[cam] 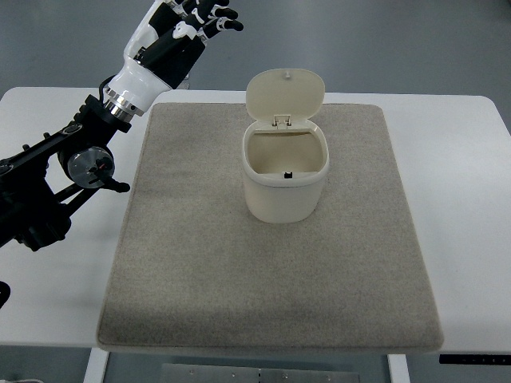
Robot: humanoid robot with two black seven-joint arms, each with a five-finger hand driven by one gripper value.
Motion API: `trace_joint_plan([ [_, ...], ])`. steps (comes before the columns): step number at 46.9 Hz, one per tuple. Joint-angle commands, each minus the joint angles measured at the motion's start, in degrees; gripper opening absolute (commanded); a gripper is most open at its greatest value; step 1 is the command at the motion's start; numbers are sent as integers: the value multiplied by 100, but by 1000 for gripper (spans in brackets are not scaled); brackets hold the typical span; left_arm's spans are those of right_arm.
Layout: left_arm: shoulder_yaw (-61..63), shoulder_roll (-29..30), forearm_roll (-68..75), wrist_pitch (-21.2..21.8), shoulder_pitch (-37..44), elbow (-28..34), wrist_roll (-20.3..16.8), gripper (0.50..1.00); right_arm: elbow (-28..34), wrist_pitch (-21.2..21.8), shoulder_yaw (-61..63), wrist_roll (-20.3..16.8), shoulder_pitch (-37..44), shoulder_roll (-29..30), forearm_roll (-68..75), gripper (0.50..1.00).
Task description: Put tennis ball into box with left hand
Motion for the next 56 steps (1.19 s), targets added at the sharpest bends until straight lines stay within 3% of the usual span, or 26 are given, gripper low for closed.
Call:
trace_joint_plan([
  [1,-60,-30,-212,28,-9,136,1,527,0,0,0,0,0,0,0,903],
  [25,-69,-803,-934,-24,-35,2481,1,591,0,0,0,0,0,0,0,903],
  [31,-78,-1075,-942,-24,-79,3167,1,664,0,0,0,0,0,0,0,901],
  [34,-78,-1190,-942,2,-123,3405,1,745,0,0,0,0,0,0,0,901],
  [41,-78,-1304,-951,55,-167,3634,1,776,0,0,0,0,0,0,0,903],
  [49,-78,-1331,-995,380,-158,3801,1,930,0,0,0,0,0,0,0,903],
  [52,-69,-1357,-1021,450,-149,3871,1,960,0,0,0,0,0,0,0,903],
  [56,-78,-1366,-1030,450,-123,3924,1,960,0,0,0,0,0,0,0,901],
])
